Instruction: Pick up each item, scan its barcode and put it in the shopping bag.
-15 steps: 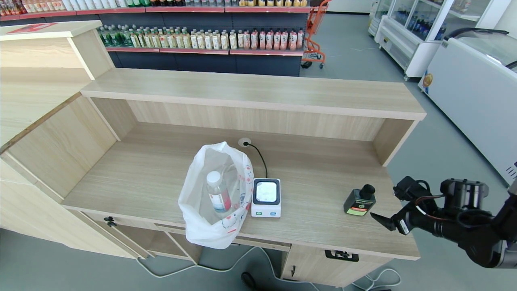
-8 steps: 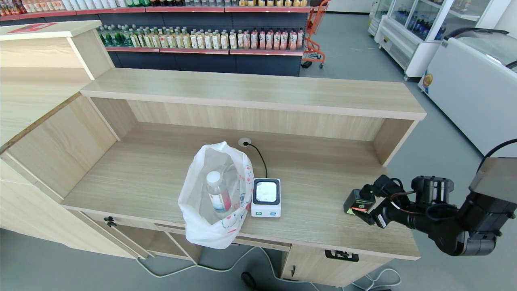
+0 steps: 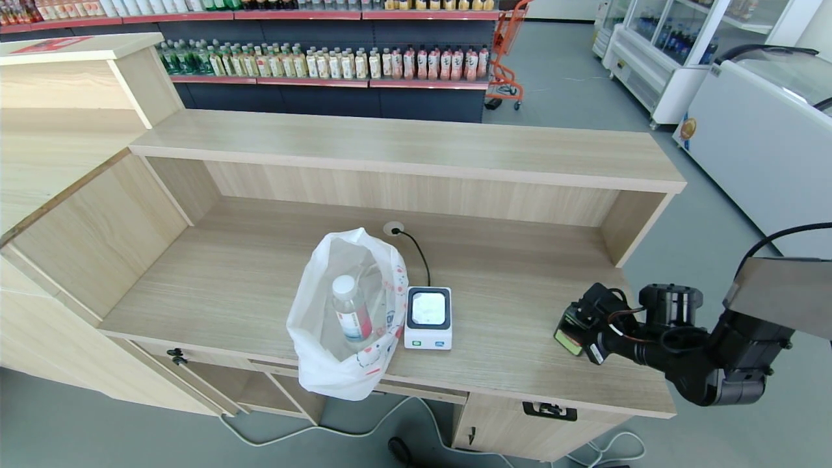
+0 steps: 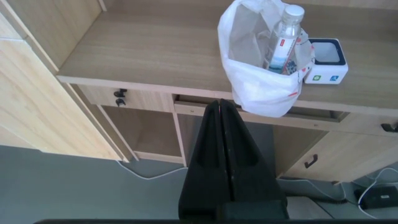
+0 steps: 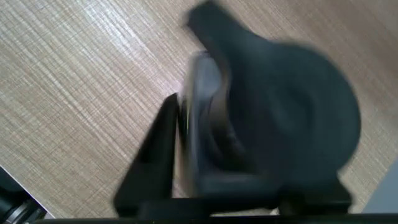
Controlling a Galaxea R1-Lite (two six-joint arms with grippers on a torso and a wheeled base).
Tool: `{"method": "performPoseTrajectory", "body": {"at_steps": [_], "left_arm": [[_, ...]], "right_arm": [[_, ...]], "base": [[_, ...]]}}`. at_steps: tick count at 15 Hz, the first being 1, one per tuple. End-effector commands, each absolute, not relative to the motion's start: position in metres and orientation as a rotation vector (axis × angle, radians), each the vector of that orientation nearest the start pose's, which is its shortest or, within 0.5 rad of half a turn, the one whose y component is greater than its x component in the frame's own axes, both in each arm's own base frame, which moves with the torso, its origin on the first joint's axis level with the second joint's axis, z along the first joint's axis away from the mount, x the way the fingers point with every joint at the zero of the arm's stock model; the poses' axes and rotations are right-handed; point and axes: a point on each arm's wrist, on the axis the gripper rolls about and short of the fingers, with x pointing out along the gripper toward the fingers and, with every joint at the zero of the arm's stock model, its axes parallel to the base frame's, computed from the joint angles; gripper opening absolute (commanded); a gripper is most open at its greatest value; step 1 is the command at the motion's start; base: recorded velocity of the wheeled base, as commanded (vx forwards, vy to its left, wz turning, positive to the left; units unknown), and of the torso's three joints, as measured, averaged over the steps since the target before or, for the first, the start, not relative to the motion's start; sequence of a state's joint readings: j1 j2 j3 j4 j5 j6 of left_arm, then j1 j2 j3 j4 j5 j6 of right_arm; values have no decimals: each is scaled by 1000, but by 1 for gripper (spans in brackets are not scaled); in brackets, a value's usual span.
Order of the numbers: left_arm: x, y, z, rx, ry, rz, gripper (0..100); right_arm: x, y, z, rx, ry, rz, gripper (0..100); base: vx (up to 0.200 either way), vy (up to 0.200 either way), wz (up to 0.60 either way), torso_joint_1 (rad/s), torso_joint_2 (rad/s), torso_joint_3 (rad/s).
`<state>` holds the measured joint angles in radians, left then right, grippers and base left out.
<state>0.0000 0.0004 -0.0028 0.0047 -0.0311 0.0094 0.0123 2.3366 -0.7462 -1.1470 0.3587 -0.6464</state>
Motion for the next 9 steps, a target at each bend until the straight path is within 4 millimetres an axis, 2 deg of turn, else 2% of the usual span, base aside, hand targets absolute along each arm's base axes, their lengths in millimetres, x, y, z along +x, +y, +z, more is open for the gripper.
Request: {"method": "performPoseTrajectory", "body": {"at_steps": [1,5,7,9], "left_arm": [[-23,-1,76,9,3,-31,0],[-23,-1,76,9,3,-31,0],[-23,-1,76,9,3,-31,0],[-23,-1,75,9,4,-31,0]], "right_arm": [[371,14,-4,-555,304,494,0],[349,9,2,-548,336,490,0],[327,0,33,-556,302,451,0],[293,-11,73,-553,244,388,0]], "base": [[0,0,0,0,0,0],[0,0,0,0,0,0],[0,0,0,0,0,0],[0,0,0,0,0,0]]}}
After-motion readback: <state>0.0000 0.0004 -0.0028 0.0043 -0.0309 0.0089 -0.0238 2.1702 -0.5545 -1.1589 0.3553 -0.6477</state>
